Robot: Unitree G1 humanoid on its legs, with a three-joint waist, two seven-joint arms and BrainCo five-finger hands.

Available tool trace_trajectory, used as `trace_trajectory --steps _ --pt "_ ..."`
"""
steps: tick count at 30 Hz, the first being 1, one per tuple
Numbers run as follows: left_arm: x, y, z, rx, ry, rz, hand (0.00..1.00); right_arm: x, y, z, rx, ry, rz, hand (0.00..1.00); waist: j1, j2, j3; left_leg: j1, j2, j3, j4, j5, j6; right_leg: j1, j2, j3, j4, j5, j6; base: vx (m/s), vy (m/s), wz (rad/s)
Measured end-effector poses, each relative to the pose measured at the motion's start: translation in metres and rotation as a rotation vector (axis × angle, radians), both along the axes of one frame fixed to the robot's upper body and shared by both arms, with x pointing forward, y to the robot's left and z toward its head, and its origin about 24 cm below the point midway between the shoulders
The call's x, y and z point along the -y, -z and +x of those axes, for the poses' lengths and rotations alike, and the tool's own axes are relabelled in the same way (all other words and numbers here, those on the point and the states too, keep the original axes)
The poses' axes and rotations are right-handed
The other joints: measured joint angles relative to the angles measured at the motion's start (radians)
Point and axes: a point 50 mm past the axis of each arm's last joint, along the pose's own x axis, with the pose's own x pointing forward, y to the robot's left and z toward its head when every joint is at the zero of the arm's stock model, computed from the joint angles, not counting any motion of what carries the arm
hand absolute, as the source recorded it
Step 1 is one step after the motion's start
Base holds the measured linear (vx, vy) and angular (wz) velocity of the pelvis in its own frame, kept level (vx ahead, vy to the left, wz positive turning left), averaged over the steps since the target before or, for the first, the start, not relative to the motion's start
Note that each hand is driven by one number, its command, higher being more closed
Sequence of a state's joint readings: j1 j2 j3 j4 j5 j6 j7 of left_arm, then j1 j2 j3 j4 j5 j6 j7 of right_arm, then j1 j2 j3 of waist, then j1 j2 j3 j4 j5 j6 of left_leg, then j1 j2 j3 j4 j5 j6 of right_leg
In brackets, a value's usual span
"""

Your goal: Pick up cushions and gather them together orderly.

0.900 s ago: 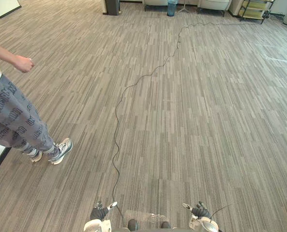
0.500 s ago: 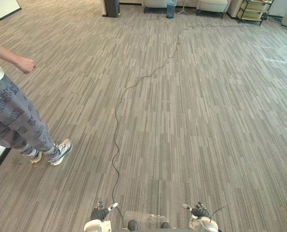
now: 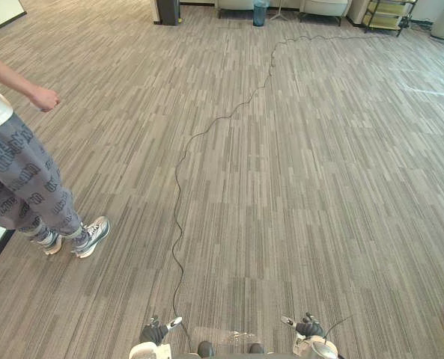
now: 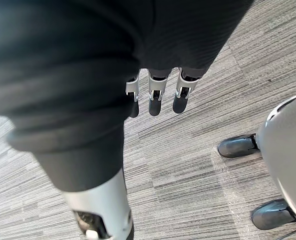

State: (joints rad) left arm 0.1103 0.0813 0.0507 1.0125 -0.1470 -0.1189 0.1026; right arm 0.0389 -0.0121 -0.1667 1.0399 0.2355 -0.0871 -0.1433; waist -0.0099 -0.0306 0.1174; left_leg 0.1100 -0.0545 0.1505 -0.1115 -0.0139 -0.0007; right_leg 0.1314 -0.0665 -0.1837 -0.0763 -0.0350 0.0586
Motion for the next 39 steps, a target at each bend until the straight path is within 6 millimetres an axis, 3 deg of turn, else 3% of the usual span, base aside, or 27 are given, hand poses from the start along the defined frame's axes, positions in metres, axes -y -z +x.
trace_trajectory --steps 12,16,19,20,21,22,23,24,26,27,28,29,30,31,32,33,34,35,36,37,38,39 --pt "-0.001 0.000 0.002 -0.004 0.006 0.003 0.00 0.005 0.000 -0.002 -0.003 0.037 0.004 0.00 -0.003 0.004 0.006 -0.026 -0.003 -0.011 0.000 -0.031 0.001 -0.027 -0.001 -0.013 0.009 -0.038 0.000 0.04 -0.015 0.03" --pt "-0.004 -0.002 0.005 0.002 -0.002 0.007 0.00 0.005 0.000 -0.002 0.001 0.046 0.006 0.00 -0.006 -0.002 0.017 -0.039 -0.002 0.011 0.050 -0.062 -0.020 -0.039 -0.011 -0.024 0.065 -0.093 -0.003 0.16 -0.025 0.14" --pt "-0.009 -0.008 0.013 0.058 -0.038 0.003 0.00 0.003 -0.001 -0.001 0.011 0.056 0.015 0.00 0.006 -0.017 0.037 -0.179 0.045 0.094 0.410 -0.185 -0.043 -0.033 -0.015 -0.021 0.109 -0.106 -0.015 0.13 -0.064 -0.03" --pt "-0.008 -0.010 0.015 0.087 -0.080 -0.013 0.00 0.006 -0.004 0.000 0.038 0.065 0.006 0.00 0.011 -0.003 0.050 -0.238 0.105 0.152 0.620 -0.217 -0.033 -0.010 0.002 -0.024 0.134 -0.118 -0.033 0.13 -0.101 -0.17" --pt "-0.009 -0.012 0.016 0.106 -0.111 -0.017 0.00 0.007 -0.006 0.002 0.059 0.066 0.002 0.00 0.019 0.007 0.063 -0.286 0.154 0.181 0.777 -0.211 -0.037 0.014 0.013 -0.026 0.146 -0.133 -0.054 0.15 -0.083 -0.21" --pt "-0.012 -0.014 0.017 0.128 -0.134 -0.014 0.00 0.006 -0.009 0.006 0.086 0.067 0.001 0.00 0.025 -0.005 0.073 -0.350 0.202 0.209 0.937 -0.209 -0.035 0.033 0.009 -0.021 0.151 -0.171 -0.076 0.16 0.004 -0.23" --pt "-0.012 -0.017 0.021 0.147 -0.135 -0.012 0.00 0.003 -0.011 0.010 0.102 0.067 0.007 0.00 0.027 -0.004 0.073 -0.397 0.240 0.223 1.001 -0.264 -0.032 0.047 0.004 -0.006 0.150 -0.228 -0.058 0.17 0.045 -0.21" --pt "-0.008 -0.018 0.025 0.158 -0.129 -0.023 0.00 0.007 -0.013 0.011 0.109 0.065 -0.005 0.00 0.026 0.019 0.076 -0.449 0.280 0.223 0.984 -0.306 -0.032 0.046 0.014 0.003 0.165 -0.254 -0.057 0.23 0.100 -0.23" --pt "-0.008 -0.020 0.028 0.177 -0.131 -0.027 0.00 0.011 -0.013 0.012 0.107 0.064 -0.015 0.00 0.041 0.015 0.074 -0.521 0.268 0.229 0.833 -0.295 -0.039 0.050 -0.029 0.020 0.178 -0.281 -0.041 0.33 0.180 -0.29" --pt "-0.007 -0.022 0.032 0.200 -0.135 -0.030 0.00 0.011 -0.014 0.014 0.113 0.063 -0.016 0.00 0.060 0.006 0.076 -0.550 0.228 0.228 0.638 -0.206 -0.059 0.072 -0.076 0.037 0.156 -0.291 -0.036 0.59 0.333 -0.54" --pt "-0.006 -0.022 0.032 0.205 -0.140 -0.033 0.00 0.010 -0.013 0.014 0.106 0.061 -0.013 0.00 0.069 0.001 0.073 -0.541 0.199 0.217 0.549 -0.089 -0.050 0.079 -0.093 0.063 0.145 -0.290 -0.033 0.67 0.371 -0.64" --pt "-0.006 -0.022 0.033 0.205 -0.144 -0.031 0.00 0.005 -0.012 0.018 0.107 0.052 -0.001 0.00 0.065 -0.016 0.061 -0.523 0.170 0.237 0.529 -0.091 -0.012 0.070 -0.128 0.103 0.160 -0.257 -0.048 0.61 0.328 -0.44" --pt "-0.006 -0.021 0.032 0.200 -0.144 -0.032 0.00 0.001 -0.013 0.020 0.113 0.043 0.012 0.00 0.065 -0.011 0.056 -0.520 0.170 0.243 0.530 -0.105 0.004 0.041 -0.130 0.121 0.193 -0.226 -0.048 0.66 0.345 -0.33" --pt "-0.011 -0.021 0.031 0.195 -0.147 -0.021 0.00 -0.010 -0.011 0.018 0.109 0.045 0.041 0.00 0.067 -0.034 0.053 -0.488 0.165 0.272 0.534 -0.133 0.031 -0.001 -0.146 0.166 0.305 -0.181 -0.012 0.68 0.345 -0.32" --pt "-0.015 -0.020 0.030 0.183 -0.139 -0.009 0.00 -0.016 -0.009 0.014 0.094 0.045 0.058 0.00 0.067 -0.055 0.058 -0.421 0.154 0.289 0.524 -0.173 0.033 -0.052 -0.161 0.191 0.476 -0.124 0.071 0.78 0.374 -0.40" --pt "-0.016 -0.019 0.027 0.165 -0.131 -0.005 0.00 -0.017 -0.008 0.013 0.093 0.040 0.063 0.00 0.065 -0.060 0.058 -0.359 0.150 0.303 0.499 -0.193 0.034 -0.097 -0.166 0.210 0.613 -0.072 0.144 0.65 0.242 -0.47" --pt "-0.015 -0.017 0.025 0.146 -0.113 -0.006 0.00 -0.018 -0.009 0.014 0.099 0.032 0.063 0.00 0.062 -0.055 0.062 -0.291 0.151 0.307 0.473 -0.218 0.027 -0.151 -0.159 0.218 0.774 -0.048 0.195 0.51 0.151 -0.57" --pt "-0.013 -0.015 0.024 0.134 -0.101 -0.008 0.00 -0.018 -0.011 0.017 0.114 0.008 0.055 0.00 0.058 -0.047 0.070 -0.198 0.152 0.324 0.431 -0.240 0.015 -0.224 -0.157 0.203 0.972 -0.053 0.192 0.62 0.128 -0.85" --pt "-0.008 -0.014 0.024 0.121 -0.079 -0.018 0.00 -0.017 -0.015 0.024 0.141 -0.043 0.031 0.00 0.052 -0.029 0.077 -0.059 0.159 0.358 0.365 -0.265 -0.006 -0.336 -0.158 0.119 1.150 -0.102 0.110 0.52 0.090 -0.72" --pt "-0.006 -0.014 0.026 0.124 -0.070 -0.020 0.00 -0.016 -0.016 0.026 0.152 -0.048 0.029 0.00 0.046 -0.026 0.079 -0.024 0.163 0.366 0.347 -0.268 -0.011 -0.369 -0.158 0.085 1.168 -0.118 0.084 0.70 0.091 -0.71" --pt "-0.003 -0.016 0.037 0.146 -0.061 -0.028 0.00 -0.014 -0.022 0.035 0.193 -0.065 0.019 0.00 0.037 -0.011 0.086 0.058 0.187 0.393 0.303 -0.288 -0.042 -0.507 -0.140 -0.021 1.102 -0.190 0.025 0.47 0.030 -0.37" --pt "-0.003 -0.016 0.039 0.143 -0.059 -0.028 0.00 -0.012 -0.024 0.041 0.208 -0.078 0.014 0.00 0.028 -0.008 0.089 0.083 0.199 0.404 0.289 -0.287 -0.044 -0.547 -0.124 -0.053 0.988 -0.204 0.013 0.69 -0.033 -0.28"
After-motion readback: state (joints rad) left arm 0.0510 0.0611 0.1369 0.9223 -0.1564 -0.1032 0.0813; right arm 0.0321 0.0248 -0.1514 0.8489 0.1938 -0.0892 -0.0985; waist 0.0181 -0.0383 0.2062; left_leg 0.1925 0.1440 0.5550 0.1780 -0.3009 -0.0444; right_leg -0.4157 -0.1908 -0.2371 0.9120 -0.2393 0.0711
